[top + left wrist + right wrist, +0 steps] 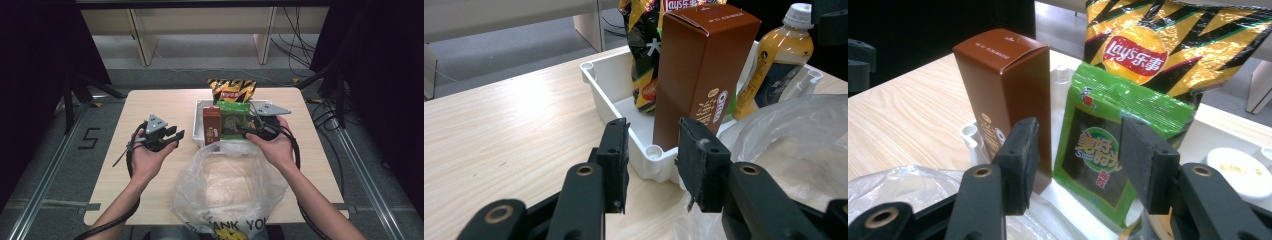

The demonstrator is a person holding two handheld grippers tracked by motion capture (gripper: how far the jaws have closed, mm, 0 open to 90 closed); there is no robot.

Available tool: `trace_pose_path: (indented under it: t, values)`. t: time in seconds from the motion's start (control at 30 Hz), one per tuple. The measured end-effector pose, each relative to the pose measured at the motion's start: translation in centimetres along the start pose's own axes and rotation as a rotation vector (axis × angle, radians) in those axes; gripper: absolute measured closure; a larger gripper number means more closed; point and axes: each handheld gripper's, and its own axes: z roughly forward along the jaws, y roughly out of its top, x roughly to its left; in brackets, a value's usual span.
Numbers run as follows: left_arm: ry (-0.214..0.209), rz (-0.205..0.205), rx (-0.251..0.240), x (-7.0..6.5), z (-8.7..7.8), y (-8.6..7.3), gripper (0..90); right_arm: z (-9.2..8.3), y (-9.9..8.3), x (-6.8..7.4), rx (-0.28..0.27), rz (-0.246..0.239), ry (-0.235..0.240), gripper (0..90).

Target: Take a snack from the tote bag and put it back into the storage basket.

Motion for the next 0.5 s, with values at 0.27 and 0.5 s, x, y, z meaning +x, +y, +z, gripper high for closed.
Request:
trace_pose_path:
  t: [0.27, 0.5]
  values:
    - [-0.001, 0.0, 0.021, 0.2, -0.4, -0.8, 64.0, -0.9, -0.7, -0.6, 0.004, 0.013, -0.007, 50.6]
    - [0.0, 0.007, 0.035, 0.4, -0.6, -1.5, 64.5, -1.8, -1.2, -1.3, 0.015, 0.0, -0.014, 50.3]
